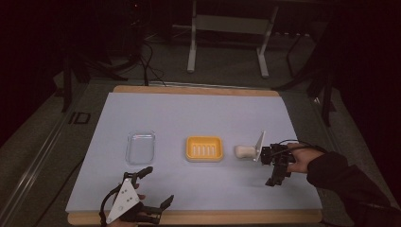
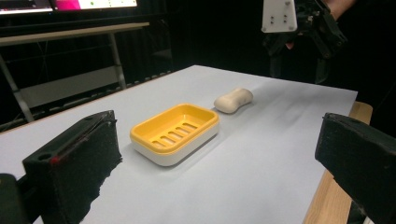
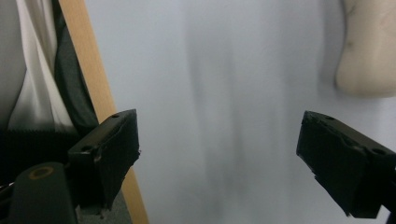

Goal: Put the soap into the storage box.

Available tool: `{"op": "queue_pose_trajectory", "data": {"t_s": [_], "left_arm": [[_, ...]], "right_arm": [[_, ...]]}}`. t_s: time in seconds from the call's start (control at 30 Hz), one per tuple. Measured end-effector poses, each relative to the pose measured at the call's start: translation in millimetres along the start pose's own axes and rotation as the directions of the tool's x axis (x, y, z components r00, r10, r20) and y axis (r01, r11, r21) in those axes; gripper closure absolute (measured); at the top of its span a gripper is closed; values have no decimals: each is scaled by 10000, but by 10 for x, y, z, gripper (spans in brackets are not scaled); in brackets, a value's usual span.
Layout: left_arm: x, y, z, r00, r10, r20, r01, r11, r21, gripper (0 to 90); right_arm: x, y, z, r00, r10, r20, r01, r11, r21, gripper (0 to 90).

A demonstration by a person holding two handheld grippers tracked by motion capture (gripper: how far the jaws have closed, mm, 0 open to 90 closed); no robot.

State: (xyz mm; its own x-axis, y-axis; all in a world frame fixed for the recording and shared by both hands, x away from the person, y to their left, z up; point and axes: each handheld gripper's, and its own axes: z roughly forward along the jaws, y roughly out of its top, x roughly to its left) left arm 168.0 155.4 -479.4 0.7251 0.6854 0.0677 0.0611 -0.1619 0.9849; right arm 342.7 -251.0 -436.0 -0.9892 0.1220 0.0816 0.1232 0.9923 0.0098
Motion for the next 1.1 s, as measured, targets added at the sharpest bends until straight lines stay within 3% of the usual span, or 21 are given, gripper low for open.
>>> {"op": "queue_pose_trajectory", "data": {"t_s": [0.27,0.43,0.5,0.53,0.67,1.1], "left_arm": [[2,0,-2,10000,-48,24,48,10000,-8,1],[2,-1,-2,10000,-50,40,50,10000,4,1],[5,-1,-2,9999,-86,52,86,10000,3,1],[7,0,-2,10000,-71,58,70,10000,9,1],[5,-1,-3,9999,-106,73,106,9999,4,1],[5,-4,0,9999,-101,91,101,9999,34,1]], "right_arm": [[-38,65,-24,9988,-324,-355,335,9989,314,127],[-50,102,-45,9960,-783,-424,801,9959,424,140],[-71,124,-62,9964,-685,-495,704,9968,377,141],[-82,136,-72,9974,-571,-448,587,9976,357,147],[-119,166,-96,9964,-849,-30,849,9953,471,160],[-258,214,-130,9896,-1359,467,1341,9901,409,164]]}}
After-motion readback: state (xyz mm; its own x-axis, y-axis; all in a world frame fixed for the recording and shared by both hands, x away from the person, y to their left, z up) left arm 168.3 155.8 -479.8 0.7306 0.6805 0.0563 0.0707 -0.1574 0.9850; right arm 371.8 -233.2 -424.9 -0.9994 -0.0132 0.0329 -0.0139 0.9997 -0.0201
